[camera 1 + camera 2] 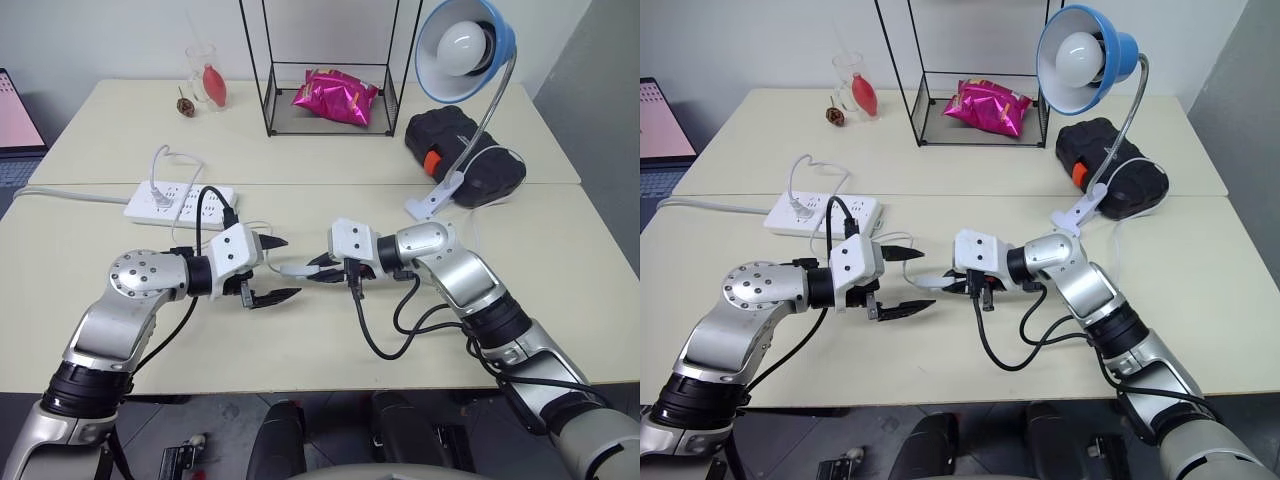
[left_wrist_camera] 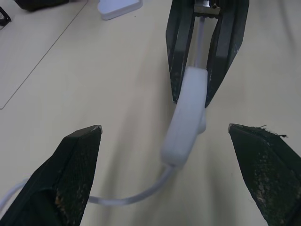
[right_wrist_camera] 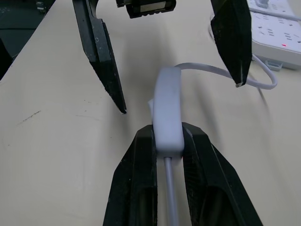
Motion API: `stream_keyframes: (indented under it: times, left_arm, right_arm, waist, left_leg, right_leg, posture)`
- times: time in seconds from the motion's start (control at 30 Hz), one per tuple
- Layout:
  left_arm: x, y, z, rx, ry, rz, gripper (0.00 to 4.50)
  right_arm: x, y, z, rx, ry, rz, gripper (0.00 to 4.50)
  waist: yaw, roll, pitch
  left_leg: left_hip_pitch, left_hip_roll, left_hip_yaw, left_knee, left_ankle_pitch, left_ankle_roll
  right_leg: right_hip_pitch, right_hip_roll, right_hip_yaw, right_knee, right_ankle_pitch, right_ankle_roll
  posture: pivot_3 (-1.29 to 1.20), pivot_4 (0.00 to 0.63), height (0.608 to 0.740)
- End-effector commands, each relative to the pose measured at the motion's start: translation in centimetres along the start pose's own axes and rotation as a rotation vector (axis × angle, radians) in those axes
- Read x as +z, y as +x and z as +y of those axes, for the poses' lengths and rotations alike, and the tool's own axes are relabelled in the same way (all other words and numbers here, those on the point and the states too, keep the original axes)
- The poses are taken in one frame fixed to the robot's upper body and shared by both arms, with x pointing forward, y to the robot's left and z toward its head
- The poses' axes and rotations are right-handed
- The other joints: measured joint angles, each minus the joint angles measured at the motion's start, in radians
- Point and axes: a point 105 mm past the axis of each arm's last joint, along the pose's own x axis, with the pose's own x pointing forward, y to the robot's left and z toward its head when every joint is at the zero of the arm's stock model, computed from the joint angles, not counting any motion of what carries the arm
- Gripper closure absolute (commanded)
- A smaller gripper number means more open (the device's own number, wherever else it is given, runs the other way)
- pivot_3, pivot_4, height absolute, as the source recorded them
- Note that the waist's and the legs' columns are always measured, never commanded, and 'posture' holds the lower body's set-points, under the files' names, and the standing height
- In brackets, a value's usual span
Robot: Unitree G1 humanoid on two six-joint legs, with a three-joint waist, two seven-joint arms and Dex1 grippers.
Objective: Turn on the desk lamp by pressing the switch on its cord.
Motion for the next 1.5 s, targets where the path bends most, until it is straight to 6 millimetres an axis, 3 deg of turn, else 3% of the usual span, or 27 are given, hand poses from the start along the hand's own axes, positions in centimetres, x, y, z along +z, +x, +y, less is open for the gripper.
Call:
stream_keyframes:
  times: [0.03, 0.43, 0.57, 1.0, 1.07, 1.3, 1.5]
  left_arm:
    - [0.6, 0.4, 0.4, 0.003, 0.024, -0.004, 0.82]
    - [0.3, 1.2, 0.8, -0.022, 0.078, 0.028, 3.46]
    - [0.2, 1.1, 0.9, -0.022, 0.09, 0.033, 3.6]
    - [0.2, 0.9, 0.8, -0.03, 0.085, 0.003, 3.65]
    - [0.6, 0.9, 0.9, -0.015, 0.071, -0.025, 2.98]
    - [0.8, 0.1, 0.2, -0.072, 0.075, -0.009, 1.44]
    - [0.7, -0.6, -0.6, -0.12, 0.066, 0.019, 1.42]
  right_arm:
    - [1.4, -0.2, 0.0, 0.001, -0.045, -0.034, 4.11]
    - [2.0, -0.1, 0.0, 0.004, -0.046, -0.048, 4.11]
    - [2.1, -0.1, 0.0, 0.004, -0.046, -0.051, 4.11]
    - [2.3, -0.1, 0.1, 0.015, -0.046, -0.062, 4.11]
    - [2.4, -0.1, 0.2, 0.017, -0.046, -0.064, 4.11]
    - [2.4, -0.1, 0.3, 0.024, -0.043, -0.066, 4.11]
    - [2.5, 0.0, 0.3, 0.027, -0.041, -0.068, 4.11]
  waist:
    - [0.0, 0.0, 0.0]
    - [0.0, 0.0, 0.0]
    - [0.0, 0.0, 0.0]
    - [0.0, 0.0, 0.0]
    - [0.0, 0.0, 0.0]
    - [0.0, 0.0, 0.0]
    - [0.0, 0.0, 0.0]
  left_leg:
    - [0.0, 0.0, 0.0, 0.0, 0.0, 0.0]
    - [0.0, 0.0, 0.0, 0.0, 0.0, 0.0]
    - [0.0, 0.0, 0.0, 0.0, 0.0, 0.0]
    - [0.0, 0.0, 0.0, 0.0, 0.0, 0.0]
    - [0.0, 0.0, 0.0, 0.0, 0.0, 0.0]
    - [0.0, 0.0, 0.0, 0.0, 0.0, 0.0]
    - [0.0, 0.0, 0.0, 0.0, 0.0, 0.0]
  right_leg:
    - [0.0, 0.0, 0.0, 0.0, 0.0, 0.0]
    - [0.0, 0.0, 0.0, 0.0, 0.0, 0.0]
    - [0.0, 0.0, 0.0, 0.0, 0.0, 0.0]
    - [0.0, 0.0, 0.0, 0.0, 0.0, 0.0]
    - [0.0, 0.0, 0.0, 0.0, 0.0, 0.0]
    - [0.0, 0.0, 0.0, 0.0, 0.0, 0.0]
    - [0.0, 0.0, 0.0, 0.0, 0.0, 0.0]
  posture:
    - [0.0, 0.15, 0.74]
    - [0.0, 0.15, 0.74]
    - [0.0, 0.15, 0.74]
    - [0.0, 0.15, 0.74]
    - [0.0, 0.15, 0.74]
    - [0.0, 0.15, 0.74]
    - [0.0, 0.15, 0.74]
